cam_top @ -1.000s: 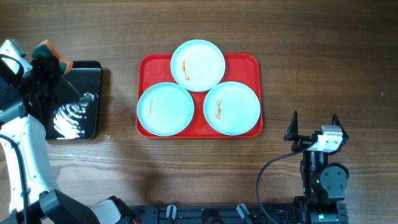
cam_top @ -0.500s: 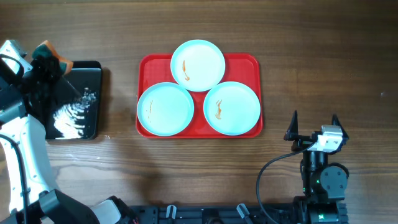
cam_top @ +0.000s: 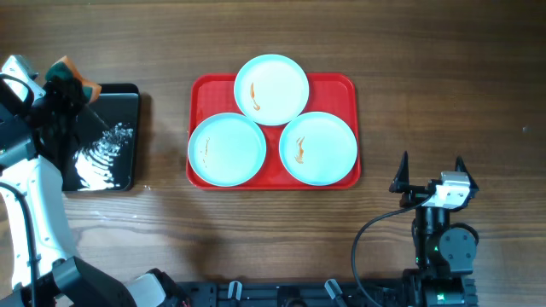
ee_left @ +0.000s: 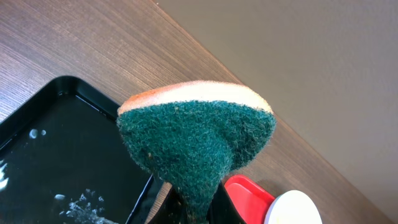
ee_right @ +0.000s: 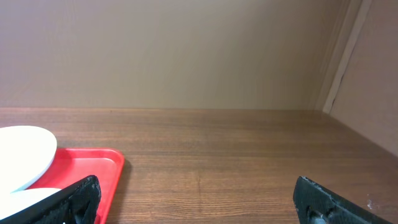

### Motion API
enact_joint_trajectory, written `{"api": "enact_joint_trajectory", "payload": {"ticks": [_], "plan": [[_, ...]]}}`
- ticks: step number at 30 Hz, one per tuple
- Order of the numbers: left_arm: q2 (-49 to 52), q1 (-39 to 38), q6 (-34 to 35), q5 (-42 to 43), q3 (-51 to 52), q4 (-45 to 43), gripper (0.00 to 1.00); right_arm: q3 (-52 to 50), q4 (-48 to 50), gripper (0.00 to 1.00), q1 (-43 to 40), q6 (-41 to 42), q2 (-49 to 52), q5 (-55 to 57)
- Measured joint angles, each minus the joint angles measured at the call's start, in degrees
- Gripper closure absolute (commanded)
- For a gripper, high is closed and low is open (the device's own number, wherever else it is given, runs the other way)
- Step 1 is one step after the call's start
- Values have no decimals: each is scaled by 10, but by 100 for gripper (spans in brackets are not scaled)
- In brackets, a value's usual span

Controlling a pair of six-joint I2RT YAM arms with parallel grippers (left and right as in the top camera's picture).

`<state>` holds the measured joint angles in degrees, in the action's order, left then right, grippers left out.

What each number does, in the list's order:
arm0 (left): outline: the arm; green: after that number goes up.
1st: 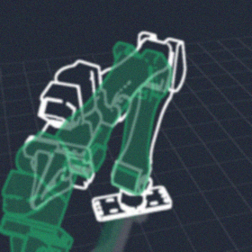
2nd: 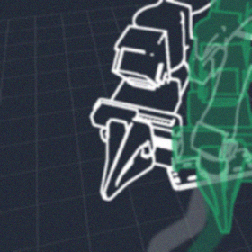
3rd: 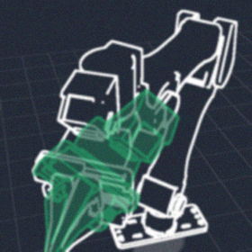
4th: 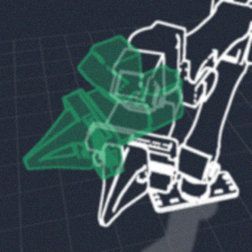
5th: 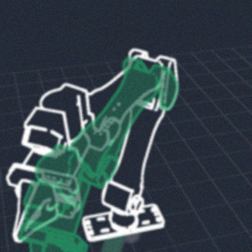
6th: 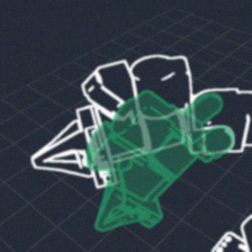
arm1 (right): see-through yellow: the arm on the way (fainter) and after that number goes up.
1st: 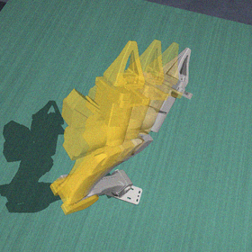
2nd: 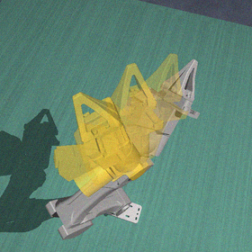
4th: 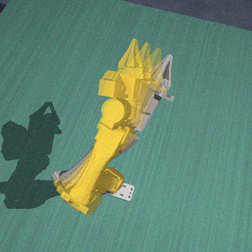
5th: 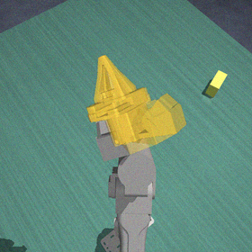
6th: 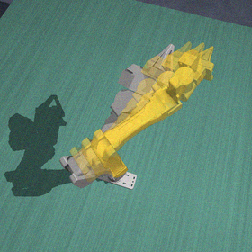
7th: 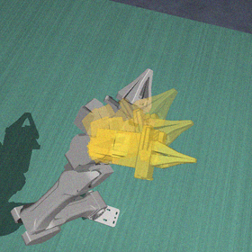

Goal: Clean dirty plates on tray and stack at the side

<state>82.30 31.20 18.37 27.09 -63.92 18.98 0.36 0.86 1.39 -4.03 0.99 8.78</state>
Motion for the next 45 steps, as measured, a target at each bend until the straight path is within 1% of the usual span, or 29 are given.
{"api": "enact_joint_trajectory", "payload": {"ticks": [27,42,45], "plan": [[0,0,0,-9,0,-4,96,0,0,0,0,0,0,0],[58,0,0,-20,0,-9,96,0,0,0,0,0,0,0],[63,0,-16,-29,0,7,96,0,0,0,0,0,0,0]]}}
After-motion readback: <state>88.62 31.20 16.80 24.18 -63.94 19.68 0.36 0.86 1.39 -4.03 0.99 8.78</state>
